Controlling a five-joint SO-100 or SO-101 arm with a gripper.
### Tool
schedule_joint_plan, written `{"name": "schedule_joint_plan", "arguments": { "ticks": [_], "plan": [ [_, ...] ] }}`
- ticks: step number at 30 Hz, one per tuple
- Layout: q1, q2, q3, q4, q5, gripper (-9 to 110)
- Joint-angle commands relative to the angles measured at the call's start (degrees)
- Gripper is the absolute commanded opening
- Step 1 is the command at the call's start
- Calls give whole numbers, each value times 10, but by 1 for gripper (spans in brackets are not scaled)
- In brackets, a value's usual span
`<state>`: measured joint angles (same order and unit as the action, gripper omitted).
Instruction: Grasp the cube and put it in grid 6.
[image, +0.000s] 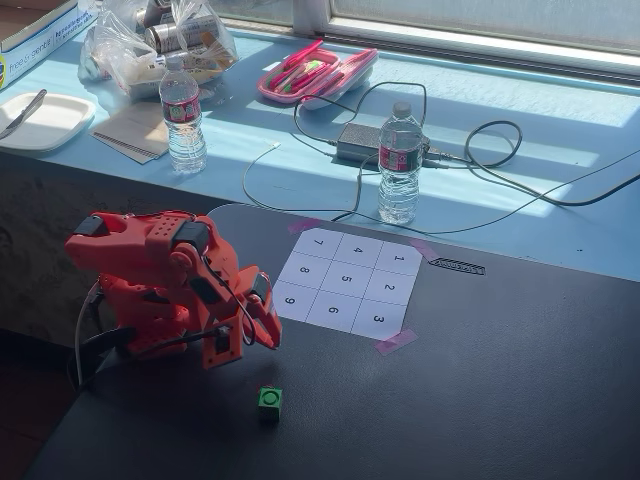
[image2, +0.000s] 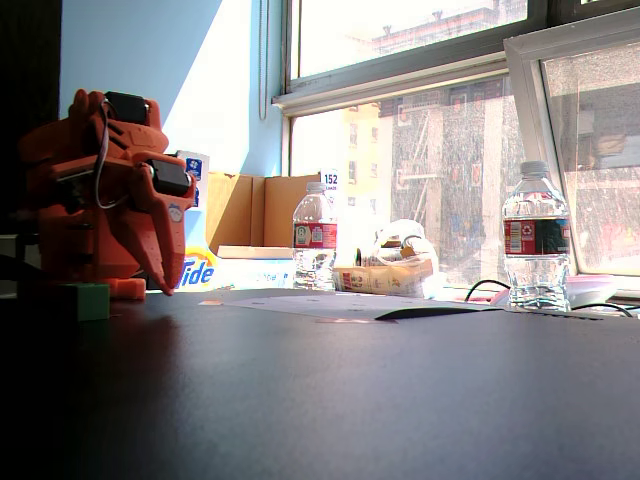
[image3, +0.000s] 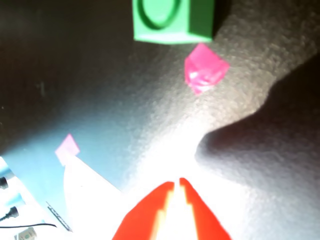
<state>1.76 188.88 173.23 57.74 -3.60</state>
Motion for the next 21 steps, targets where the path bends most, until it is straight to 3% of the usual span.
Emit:
{"name": "schedule_joint_plan", "arguments": {
  "ticks": [1, 7, 21],
  "plan": [
    [4, 3, -28, -2, 1, 0],
    [6, -5, -54, 15, 3, 2],
    [63, -277, -214, -7, 39, 15]
  ]
}}
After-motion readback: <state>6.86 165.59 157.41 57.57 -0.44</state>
